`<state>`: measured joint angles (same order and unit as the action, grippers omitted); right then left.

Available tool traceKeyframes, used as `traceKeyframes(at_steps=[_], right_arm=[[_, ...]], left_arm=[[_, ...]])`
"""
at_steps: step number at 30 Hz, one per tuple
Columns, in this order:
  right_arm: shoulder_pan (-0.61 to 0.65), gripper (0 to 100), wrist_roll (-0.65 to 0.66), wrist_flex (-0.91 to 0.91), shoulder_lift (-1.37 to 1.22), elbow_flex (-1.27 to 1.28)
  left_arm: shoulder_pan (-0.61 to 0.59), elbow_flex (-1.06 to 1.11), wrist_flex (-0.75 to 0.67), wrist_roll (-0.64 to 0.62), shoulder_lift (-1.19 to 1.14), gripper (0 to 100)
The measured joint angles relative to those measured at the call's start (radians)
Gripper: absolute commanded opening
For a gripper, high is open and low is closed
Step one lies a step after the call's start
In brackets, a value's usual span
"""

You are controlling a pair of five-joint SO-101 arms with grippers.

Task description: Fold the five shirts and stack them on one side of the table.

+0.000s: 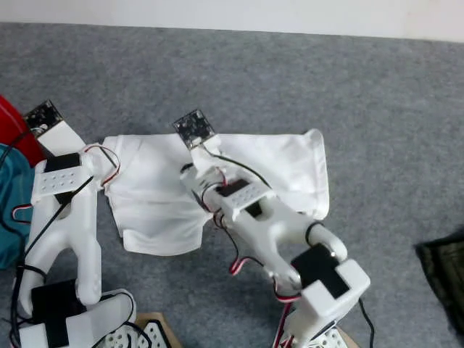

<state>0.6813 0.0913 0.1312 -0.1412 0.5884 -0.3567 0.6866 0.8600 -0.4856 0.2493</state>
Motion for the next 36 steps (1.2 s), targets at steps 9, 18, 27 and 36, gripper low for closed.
traceKeyframes(at_steps=[9, 18, 27, 36], right_arm=[[0.014, 0.8, -0.012, 0.146, 0.342, 0.141], [0.092, 9.4, -0.061, 0.221, 0.744, 0.486], [0.094, 9.4, -0.083, 0.233, 0.761, 0.491], [0.094, 9.4, -0.046, 0.233, 0.761, 0.491]], left_arm=[[0.025, -0.003, 0.04, 0.046, 0.003, 3], [0.009, 0.138, 0.219, 0.376, 0.212, 18], [-0.005, 0.178, 0.493, 0.643, 0.265, 19], [0.097, 0.176, 0.549, 0.68, 0.269, 21]])
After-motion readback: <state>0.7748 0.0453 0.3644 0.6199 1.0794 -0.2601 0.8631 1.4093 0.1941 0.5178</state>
